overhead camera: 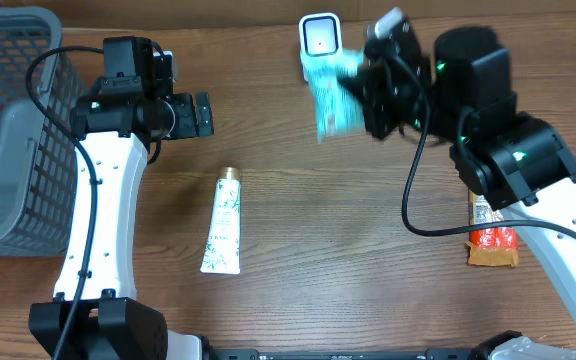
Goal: Scan the item barcode
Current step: 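Raise the wipes pack up to the white scanner, then carry the wipes pack right and lower it beside the spaghetti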
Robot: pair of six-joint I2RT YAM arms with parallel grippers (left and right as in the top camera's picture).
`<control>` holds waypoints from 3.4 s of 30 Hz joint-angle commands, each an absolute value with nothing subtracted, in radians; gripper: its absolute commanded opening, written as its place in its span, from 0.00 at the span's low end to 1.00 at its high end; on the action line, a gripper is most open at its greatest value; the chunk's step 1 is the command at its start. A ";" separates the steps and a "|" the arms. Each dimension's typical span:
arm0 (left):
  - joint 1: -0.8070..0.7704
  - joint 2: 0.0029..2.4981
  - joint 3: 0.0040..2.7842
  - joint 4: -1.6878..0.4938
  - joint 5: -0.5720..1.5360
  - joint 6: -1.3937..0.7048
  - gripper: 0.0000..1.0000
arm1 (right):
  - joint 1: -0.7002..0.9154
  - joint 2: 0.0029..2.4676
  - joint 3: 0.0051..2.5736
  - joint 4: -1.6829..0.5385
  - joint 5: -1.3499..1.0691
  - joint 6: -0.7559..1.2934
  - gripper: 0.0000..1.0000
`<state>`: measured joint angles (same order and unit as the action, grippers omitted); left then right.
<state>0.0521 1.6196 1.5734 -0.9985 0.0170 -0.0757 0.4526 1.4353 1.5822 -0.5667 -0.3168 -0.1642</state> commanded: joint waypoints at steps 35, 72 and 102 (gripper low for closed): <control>0.039 1.615 1.585 -0.995 0.011 -0.089 1.00 | 0.514 2.259 1.597 0.789 0.242 -0.951 0.04; 0.039 1.615 1.585 -0.995 0.011 -0.089 1.00 | 0.469 2.527 1.874 0.800 0.271 -0.753 0.04; 0.039 1.615 1.585 -0.995 0.011 -0.089 1.00 | 0.386 1.913 1.832 -1.124 0.188 -0.030 0.04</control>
